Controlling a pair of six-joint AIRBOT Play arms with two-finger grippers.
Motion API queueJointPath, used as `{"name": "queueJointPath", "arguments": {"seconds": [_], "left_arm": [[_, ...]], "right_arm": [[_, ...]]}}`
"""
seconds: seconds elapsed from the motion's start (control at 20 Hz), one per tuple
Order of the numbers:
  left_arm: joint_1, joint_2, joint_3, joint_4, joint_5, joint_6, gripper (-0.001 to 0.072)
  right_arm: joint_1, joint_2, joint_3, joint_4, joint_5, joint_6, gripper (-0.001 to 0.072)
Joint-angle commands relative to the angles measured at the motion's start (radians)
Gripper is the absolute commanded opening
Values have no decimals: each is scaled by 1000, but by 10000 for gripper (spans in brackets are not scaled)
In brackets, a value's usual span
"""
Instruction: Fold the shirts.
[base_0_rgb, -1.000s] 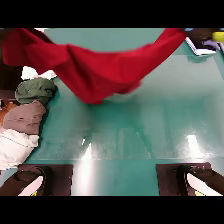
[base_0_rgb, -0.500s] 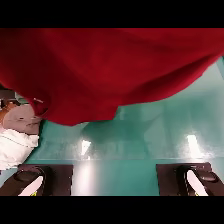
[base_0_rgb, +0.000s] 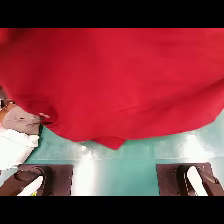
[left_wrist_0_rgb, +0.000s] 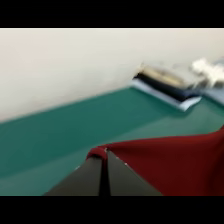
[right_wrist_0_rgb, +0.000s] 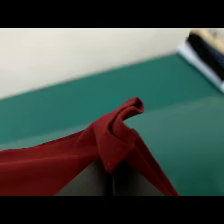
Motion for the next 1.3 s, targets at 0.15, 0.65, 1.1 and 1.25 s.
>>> {"name": "queueJointPath", "arguments": {"seconds": [0.15,0.65,1.1,1.25], "left_arm": [[1,-347,-130,76,37,-13,23],[1,-712,-129,77,166,-21,25],[105,-681,-100,138,-244,-31,481],[119,-558,-313,162,-238,-32,481]], "right_arm": [[200,-320,-1,-138,155,10,13],[617,-721,0,-420,-255,-11,14],[560,-673,0,-413,-219,-10,487],[560,-617,-1,-413,-167,-11,484]]}}
